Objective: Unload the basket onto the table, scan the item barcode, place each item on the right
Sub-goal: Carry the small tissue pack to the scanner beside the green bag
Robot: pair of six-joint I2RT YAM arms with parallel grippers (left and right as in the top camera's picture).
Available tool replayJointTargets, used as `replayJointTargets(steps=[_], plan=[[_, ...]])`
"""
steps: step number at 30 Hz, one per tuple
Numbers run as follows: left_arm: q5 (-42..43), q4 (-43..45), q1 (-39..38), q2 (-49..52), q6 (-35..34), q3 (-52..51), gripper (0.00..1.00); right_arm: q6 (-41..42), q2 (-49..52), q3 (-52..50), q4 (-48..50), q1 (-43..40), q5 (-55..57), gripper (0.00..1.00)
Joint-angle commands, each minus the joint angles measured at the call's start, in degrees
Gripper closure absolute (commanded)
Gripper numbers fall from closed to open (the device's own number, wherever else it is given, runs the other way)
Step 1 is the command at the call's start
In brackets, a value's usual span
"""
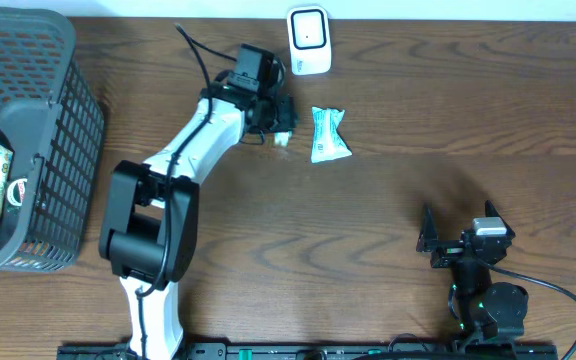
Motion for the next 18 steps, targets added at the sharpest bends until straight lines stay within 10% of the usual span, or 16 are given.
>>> replayJointTargets(steps=[1, 14, 18], plan=[[0.7, 0.0, -0.2, -0.2, -0.9, 0.6, 0.39, 0.4, -0.3, -0.1, -0.3, 0.3, 0.1, 0.01], [-2.0, 2.1, 0.0, -6.7, -0.9, 0.6, 0.38, 0.4, -0.3, -0.1, -0.3, 0.3, 0.1, 0.01], [-15.0, 2.3, 0.0, -5.9, -1.0, 0.6, 0.54, 0.4, -0.3, -0.1, -0.3, 0.3, 0.1, 0.01]])
